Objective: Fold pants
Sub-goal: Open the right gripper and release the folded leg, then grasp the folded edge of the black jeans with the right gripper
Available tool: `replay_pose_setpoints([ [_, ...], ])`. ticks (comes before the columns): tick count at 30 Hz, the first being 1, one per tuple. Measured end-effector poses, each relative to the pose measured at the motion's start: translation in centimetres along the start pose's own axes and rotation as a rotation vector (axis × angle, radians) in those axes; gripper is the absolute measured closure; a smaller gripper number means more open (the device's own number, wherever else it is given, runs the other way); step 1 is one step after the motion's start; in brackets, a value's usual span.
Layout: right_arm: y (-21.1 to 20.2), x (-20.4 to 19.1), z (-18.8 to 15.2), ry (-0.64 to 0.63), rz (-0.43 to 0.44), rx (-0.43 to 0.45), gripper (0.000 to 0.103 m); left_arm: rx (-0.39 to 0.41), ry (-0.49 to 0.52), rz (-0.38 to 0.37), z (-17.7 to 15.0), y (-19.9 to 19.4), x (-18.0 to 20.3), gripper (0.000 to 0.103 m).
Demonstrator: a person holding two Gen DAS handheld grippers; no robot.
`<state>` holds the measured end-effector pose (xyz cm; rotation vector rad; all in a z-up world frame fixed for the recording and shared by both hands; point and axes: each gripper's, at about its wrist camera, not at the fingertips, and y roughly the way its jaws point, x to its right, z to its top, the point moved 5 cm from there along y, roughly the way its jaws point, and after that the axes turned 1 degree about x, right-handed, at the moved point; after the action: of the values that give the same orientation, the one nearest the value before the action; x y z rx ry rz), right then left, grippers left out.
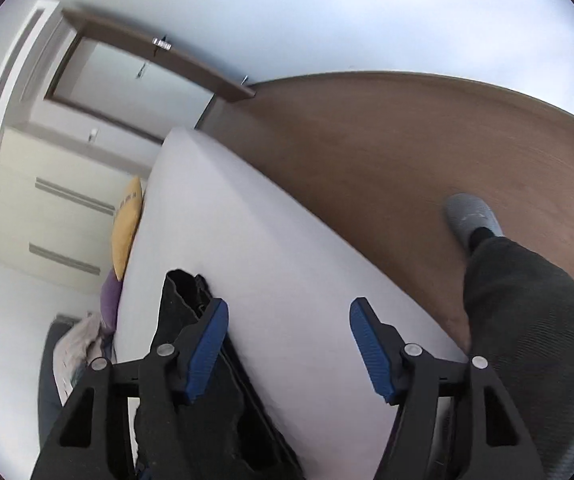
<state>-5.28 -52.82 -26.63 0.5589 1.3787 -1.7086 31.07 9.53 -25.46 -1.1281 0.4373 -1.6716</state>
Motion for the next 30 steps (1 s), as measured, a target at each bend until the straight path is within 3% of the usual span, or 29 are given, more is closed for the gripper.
replay_pose_setpoints([
  [3, -5.0, 1.5, -0.9, 0.064, 0.068, 0.013, 0.033, 0.008, 0.002, 0.049, 1.2, 1.2, 1.5, 0.058],
  [4, -3.9, -1.6, -3.2, 0.068, 0.081, 0.007, 0.029, 0.024, -0.001, 0.030, 1.4, 1.1, 2.6, 0.051],
  [8, -3.7, -3.1, -6.5, 0.074, 0.142, -0.064, 0.025, 0.061, 0.008, -0.056, 0.9, 1.0, 8.7, 0.033],
  [12, -0.5, -4.7, -11.0, 0.100, 0.171, -0.174, 0.025, -0.003, 0.088, -0.123, -0.6, 4.0, 14.8, 0.031],
  [15, 0.6, -5.0, -12.0, 0.080, 0.180, -0.201, 0.025, -0.050, 0.131, -0.141, -2.1, 6.4, 17.8, 0.031],
  [19, 0.4, -4.5, -11.1, 0.129, 0.233, -0.182, 0.025, -0.116, 0.119, -0.127, -3.4, 9.2, 18.7, 0.031],
  [21, 0.6, -4.6, -10.9, 0.154, 0.270, -0.184, 0.025, -0.105, 0.139, -0.119, -6.9, 7.5, 17.4, 0.031],
  [30, 2.2, -5.0, -10.5, 0.236, 0.332, -0.142, 0.031, -0.109, 0.102, -0.140, -9.4, 5.8, 15.5, 0.031],
])
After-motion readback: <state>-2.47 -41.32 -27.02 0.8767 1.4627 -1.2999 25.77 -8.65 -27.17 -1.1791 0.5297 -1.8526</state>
